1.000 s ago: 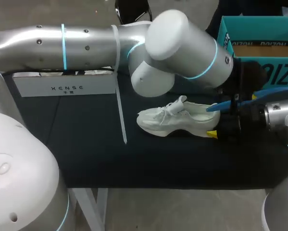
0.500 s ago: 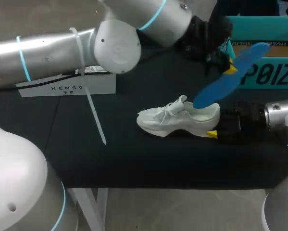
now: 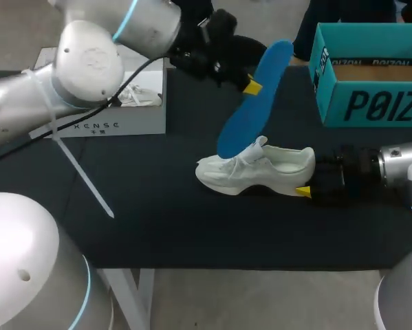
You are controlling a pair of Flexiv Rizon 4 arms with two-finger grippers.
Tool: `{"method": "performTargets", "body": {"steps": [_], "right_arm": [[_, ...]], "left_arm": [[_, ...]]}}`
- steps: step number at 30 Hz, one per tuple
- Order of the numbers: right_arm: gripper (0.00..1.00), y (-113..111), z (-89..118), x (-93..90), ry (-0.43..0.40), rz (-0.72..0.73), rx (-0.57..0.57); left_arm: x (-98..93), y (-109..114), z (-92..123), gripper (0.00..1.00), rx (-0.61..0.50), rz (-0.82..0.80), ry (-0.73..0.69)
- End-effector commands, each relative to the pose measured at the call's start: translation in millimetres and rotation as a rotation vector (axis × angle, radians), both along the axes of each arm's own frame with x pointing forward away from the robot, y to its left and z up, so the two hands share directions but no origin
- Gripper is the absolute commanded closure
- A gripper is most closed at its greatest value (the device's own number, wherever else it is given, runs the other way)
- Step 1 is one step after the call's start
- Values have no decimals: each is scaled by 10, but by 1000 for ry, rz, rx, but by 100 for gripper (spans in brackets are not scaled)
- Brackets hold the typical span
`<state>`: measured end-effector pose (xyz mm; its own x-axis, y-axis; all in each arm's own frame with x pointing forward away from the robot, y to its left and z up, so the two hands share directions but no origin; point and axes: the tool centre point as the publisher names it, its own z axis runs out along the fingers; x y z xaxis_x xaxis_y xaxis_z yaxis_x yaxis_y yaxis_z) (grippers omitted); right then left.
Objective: Take the shoe out of the shoebox, open the shoe tongue, remove and reinsert the insole, then place the shoe into the shoebox
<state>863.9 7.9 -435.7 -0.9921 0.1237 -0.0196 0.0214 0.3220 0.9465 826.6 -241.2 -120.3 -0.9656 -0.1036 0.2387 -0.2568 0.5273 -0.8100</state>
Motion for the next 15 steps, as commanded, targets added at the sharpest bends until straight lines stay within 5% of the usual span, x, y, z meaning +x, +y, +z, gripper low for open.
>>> {"method": "performTargets", "body": {"steps": [1,8,15], "right_arm": [[100,15,-39,-3,0,-1,-4],[100,15,-39,-3,0,-1,-4],[100,15,-39,-3,0,-1,-4]], "left_arm": [[27,567,15,100,-152,14,22],[65,769,222,100,-219,56,13],[81,744,397,100,-292,50,23]]}}
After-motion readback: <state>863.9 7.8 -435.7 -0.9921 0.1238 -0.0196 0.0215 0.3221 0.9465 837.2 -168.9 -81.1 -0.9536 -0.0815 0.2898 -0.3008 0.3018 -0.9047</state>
